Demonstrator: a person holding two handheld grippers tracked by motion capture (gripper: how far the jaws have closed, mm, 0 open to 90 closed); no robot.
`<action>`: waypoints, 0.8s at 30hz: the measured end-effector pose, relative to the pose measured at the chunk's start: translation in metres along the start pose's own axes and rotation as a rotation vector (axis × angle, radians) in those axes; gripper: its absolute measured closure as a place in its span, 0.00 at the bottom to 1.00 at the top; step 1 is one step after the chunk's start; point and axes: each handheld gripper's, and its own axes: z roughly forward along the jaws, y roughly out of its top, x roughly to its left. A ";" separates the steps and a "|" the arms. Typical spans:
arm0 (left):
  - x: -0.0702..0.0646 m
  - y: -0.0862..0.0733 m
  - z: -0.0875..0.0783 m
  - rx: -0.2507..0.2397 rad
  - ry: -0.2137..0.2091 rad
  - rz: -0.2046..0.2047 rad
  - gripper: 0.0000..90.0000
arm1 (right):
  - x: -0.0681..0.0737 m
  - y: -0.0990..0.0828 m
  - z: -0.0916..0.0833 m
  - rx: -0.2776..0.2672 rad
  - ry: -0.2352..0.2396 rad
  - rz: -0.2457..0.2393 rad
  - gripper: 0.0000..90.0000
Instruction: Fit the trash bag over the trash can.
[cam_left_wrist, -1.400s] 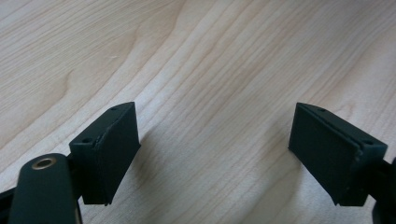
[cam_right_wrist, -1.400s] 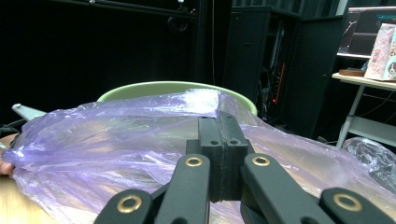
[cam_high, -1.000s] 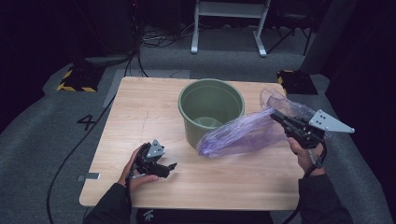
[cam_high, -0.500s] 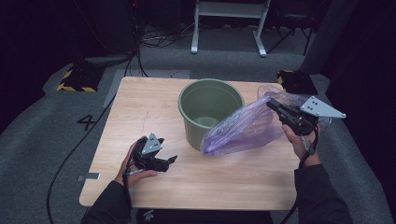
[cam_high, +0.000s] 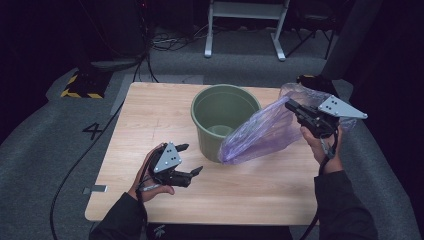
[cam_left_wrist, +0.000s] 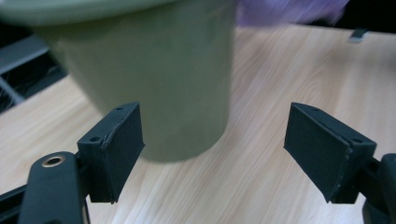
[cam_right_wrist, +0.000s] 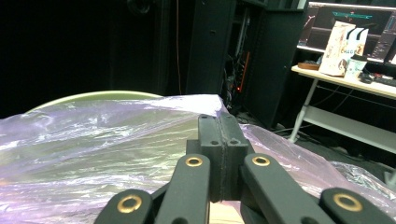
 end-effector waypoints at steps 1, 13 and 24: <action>-0.001 0.003 0.000 -0.006 0.000 0.005 0.21 | 0.000 0.000 0.001 0.001 -0.001 0.001 1.00; 0.018 0.023 -0.003 -0.035 0.019 -0.021 0.23 | -0.002 0.003 0.013 0.029 -0.018 0.003 1.00; 0.034 0.041 -0.008 -0.088 0.025 -0.044 0.23 | -0.001 0.006 0.021 0.040 -0.025 -0.011 1.00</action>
